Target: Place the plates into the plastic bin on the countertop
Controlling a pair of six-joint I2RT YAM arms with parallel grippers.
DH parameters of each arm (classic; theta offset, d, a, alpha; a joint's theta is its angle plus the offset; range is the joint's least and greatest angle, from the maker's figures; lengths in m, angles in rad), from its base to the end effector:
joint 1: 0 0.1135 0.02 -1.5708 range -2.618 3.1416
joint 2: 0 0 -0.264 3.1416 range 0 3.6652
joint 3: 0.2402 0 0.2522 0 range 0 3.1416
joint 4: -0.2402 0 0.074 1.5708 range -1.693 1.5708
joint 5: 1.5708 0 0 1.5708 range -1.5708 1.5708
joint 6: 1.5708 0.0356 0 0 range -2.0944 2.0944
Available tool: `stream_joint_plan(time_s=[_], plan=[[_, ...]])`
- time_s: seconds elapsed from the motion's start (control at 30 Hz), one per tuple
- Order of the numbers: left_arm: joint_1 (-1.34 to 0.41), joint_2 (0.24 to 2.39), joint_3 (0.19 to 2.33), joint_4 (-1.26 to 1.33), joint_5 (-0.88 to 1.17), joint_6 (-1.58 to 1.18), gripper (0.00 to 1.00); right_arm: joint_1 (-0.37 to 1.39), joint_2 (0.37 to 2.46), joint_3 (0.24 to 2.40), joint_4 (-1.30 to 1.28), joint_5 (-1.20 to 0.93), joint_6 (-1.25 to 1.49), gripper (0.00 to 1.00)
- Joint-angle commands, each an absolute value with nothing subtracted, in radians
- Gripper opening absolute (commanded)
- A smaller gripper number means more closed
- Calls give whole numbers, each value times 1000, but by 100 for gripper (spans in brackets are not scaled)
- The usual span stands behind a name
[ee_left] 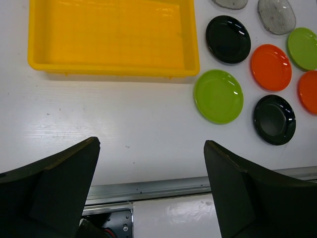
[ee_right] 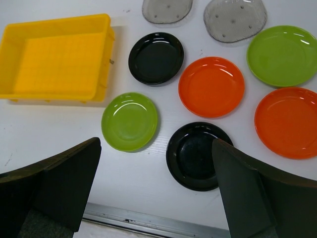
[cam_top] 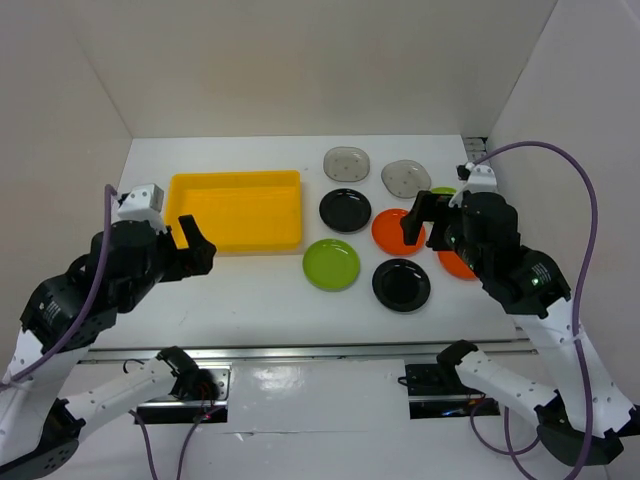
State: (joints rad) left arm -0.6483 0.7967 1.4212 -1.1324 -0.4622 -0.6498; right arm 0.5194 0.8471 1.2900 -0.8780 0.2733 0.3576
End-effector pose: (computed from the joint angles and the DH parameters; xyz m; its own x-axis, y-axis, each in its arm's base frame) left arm 0.0826 -0.0427 0.4427 -0.4478 -0.3402 -0.8269 -0.0515 0.9331 -0.3560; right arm 0.1254 0.0606 0.4249 -0.4357 0.1391 -0.8893 -0.1206 0.9701 0.2109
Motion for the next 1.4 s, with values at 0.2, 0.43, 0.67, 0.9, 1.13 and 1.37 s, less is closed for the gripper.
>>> stream_joint_plan(time_s=[0.2, 0.43, 0.67, 0.9, 1.13, 1.37], plan=[[-644, 753, 1329, -1005, -353, -638, 100, 528, 811, 1247, -753, 284, 367, 100], [-644, 836, 982, -531, -41, -837, 100, 528, 813, 1236, -727, 218, 367, 100], [-644, 1054, 687, -68, -40, -900, 97, 528, 811, 1249, -719, 147, 348, 100], [-644, 1314, 592, 254, 2, -919, 90, 528, 767, 1183, -695, 100, 348, 100], [-653, 1534, 644, 345, -29, -940, 79, 528, 756, 1160, -686, 52, 348, 100], [-721, 1618, 729, 275, -170, -1009, 74, 519, 747, 1160, -676, 43, 339, 100]])
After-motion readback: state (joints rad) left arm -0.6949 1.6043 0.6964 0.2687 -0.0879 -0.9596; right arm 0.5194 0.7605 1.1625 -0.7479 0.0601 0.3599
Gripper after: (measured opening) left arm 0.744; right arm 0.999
